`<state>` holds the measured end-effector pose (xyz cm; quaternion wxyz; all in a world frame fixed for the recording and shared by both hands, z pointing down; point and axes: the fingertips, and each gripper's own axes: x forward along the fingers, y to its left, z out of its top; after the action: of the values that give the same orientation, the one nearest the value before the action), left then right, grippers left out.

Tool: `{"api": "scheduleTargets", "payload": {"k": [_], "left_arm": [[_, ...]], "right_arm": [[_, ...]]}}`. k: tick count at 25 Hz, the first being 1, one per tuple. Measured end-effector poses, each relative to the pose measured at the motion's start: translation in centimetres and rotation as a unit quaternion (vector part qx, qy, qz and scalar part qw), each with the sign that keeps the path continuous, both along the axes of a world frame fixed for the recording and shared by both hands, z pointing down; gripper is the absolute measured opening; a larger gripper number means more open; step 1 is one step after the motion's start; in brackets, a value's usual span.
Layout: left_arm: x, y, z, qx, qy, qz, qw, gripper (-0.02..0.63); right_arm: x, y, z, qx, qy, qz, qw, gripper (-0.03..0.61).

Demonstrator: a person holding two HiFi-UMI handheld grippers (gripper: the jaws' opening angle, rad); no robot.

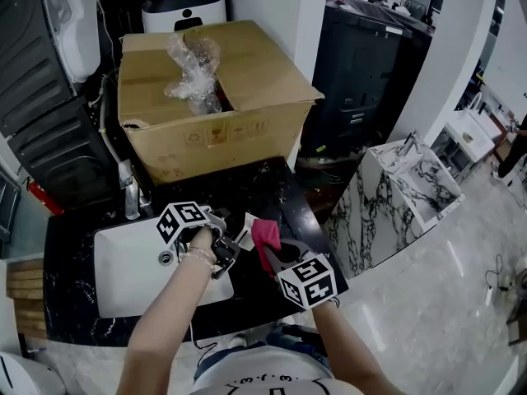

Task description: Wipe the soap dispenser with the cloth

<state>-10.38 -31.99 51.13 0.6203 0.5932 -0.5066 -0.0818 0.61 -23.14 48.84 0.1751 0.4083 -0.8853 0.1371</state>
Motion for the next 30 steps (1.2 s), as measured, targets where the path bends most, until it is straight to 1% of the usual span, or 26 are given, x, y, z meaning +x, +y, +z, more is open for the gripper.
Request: {"api": "scheduleTargets", "payload": {"k": [2, 4, 6, 8, 11, 15, 21, 25, 27, 28, 29, 30], "left_arm": [[0.1, 0.0, 0.0, 0.0, 0.001, -0.001, 1.0, 0.102], [0.1, 0.0, 0.1, -0.003, 0.006, -0.003, 1.0, 0.101], [0.2, 0.1, 0.3, -0.009, 0.014, -0.006, 0.9998, 0.101], [0.3, 0.2, 0.5, -0.014, 0.021, -0.008, 0.9997, 0.102], [0.3, 0.3, 0.6, -0.019, 0.026, -0.012, 0.9994, 0.101], [0.2, 0.4, 0.6, -0.022, 0.034, -0.01, 0.9991, 0.103], [0.6, -0.1, 0.0, 0.012, 0.012, 0.023, 0.9996, 0.103], [0.9, -0.3, -0.2, 0.028, 0.005, 0.039, 0.9988, 0.103], [1.1, -0.4, -0.5, 0.045, -0.005, 0.056, 0.9974, 0.103], [1.4, -0.5, -0.7, 0.061, -0.014, 0.072, 0.9955, 0.103], [1.7, -0.6, -1.1, 0.082, -0.027, 0.093, 0.9919, 0.103], [2.1, -0.7, -1.6, 0.109, -0.044, 0.12, 0.9858, 0.103]], "right_arm": [[-1.2, 0.9, -1.5, 0.024, -0.022, -0.031, 0.999, 0.052], [-2.8, 1.5, -2.3, 0.035, -0.042, -0.064, 0.997, 0.052], [-4.6, 1.6, -2.0, 0.032, -0.038, -0.091, 0.995, 0.052], [-6.1, 1.1, -0.9, 0.026, -0.017, -0.103, 0.994, 0.052], [-6.7, -0.2, 0.6, 0.009, 0.004, -0.089, 0.996, 0.052], [-5.2, -0.6, 1.3, -0.012, 0.023, -0.068, 0.997, 0.052], [-1.5, -0.6, 2.0, -0.031, 0.062, -0.036, 0.997, 0.052], [0.9, -1.0, 1.6, -0.036, 0.06, -0.011, 0.997, 0.052], [1.8, -1.1, 1.2, -0.032, 0.052, -0.001, 0.998, 0.052], [2.1, -1.3, 0.9, -0.029, 0.046, 0.004, 0.998, 0.052], [2.5, -1.4, 0.6, -0.027, 0.038, 0.01, 0.999, 0.052], [2.8, -1.7, 0.2, -0.025, 0.029, 0.017, 0.999, 0.052]]}}
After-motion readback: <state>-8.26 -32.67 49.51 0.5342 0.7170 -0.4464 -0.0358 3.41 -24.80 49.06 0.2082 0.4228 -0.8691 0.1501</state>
